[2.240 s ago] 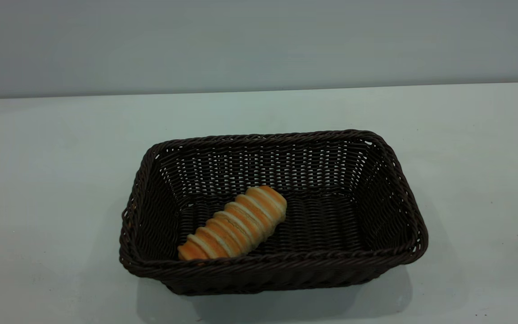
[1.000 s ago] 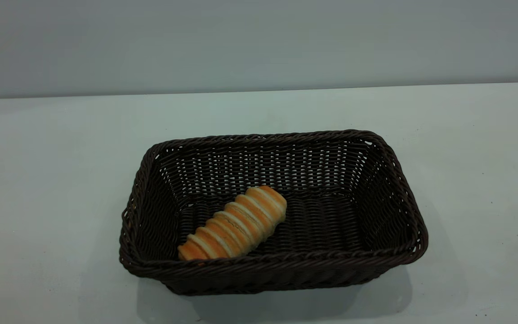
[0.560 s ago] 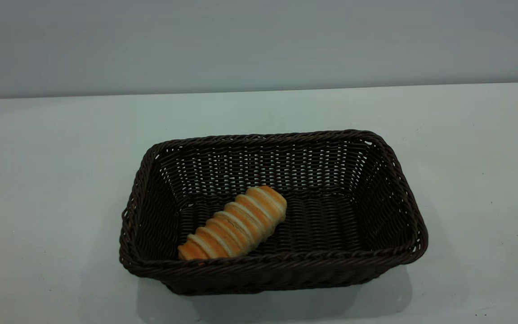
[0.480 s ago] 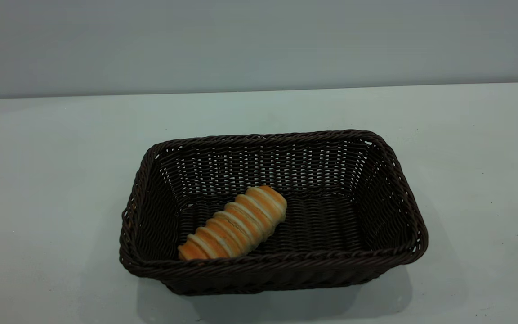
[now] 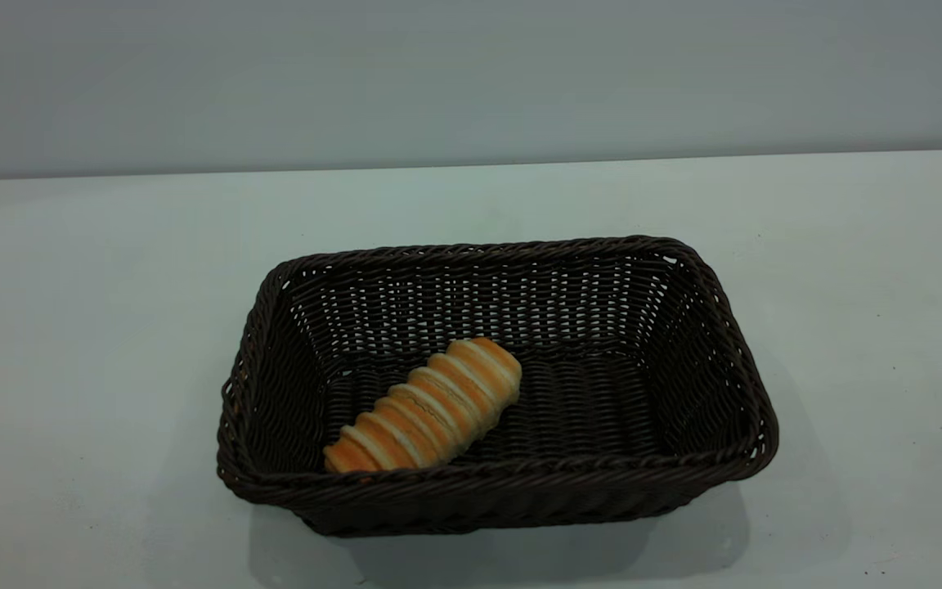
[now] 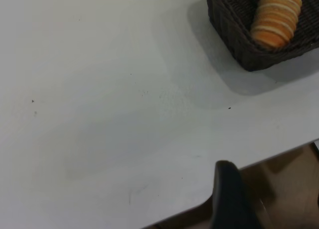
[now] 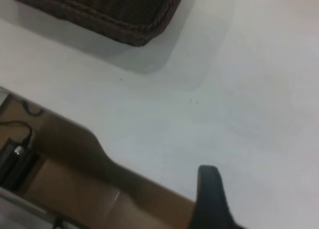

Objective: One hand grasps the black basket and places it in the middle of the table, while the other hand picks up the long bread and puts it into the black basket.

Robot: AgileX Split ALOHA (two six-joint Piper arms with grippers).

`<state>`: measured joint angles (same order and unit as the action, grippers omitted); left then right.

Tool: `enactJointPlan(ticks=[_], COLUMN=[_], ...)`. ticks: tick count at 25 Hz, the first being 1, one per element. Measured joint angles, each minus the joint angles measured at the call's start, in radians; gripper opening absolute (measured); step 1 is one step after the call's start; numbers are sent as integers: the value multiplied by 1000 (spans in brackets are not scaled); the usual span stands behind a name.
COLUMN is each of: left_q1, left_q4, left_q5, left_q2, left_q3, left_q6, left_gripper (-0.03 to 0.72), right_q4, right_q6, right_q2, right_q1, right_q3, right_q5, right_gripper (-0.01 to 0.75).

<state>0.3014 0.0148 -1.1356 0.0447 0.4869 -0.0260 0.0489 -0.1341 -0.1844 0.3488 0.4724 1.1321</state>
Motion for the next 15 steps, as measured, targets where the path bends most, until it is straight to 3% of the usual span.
enactJointPlan(ticks=[3,10,15], left_q1=[-27,-233,-290], left_q4=[0,0,0], left_q5=[0,2,2], left_q2=[0,-6,-63], left_q3=[0,0,0], left_q6=[0,-1,-1], left_gripper=[453,453,453], right_q4=[1,4,6], right_q6=[0,0,0], right_q2=[36,162,201], right_q1=[-34,-285,-344], right_q3=[0,0,0], right_q5=[0,0,3], right_gripper=[566,566,566])
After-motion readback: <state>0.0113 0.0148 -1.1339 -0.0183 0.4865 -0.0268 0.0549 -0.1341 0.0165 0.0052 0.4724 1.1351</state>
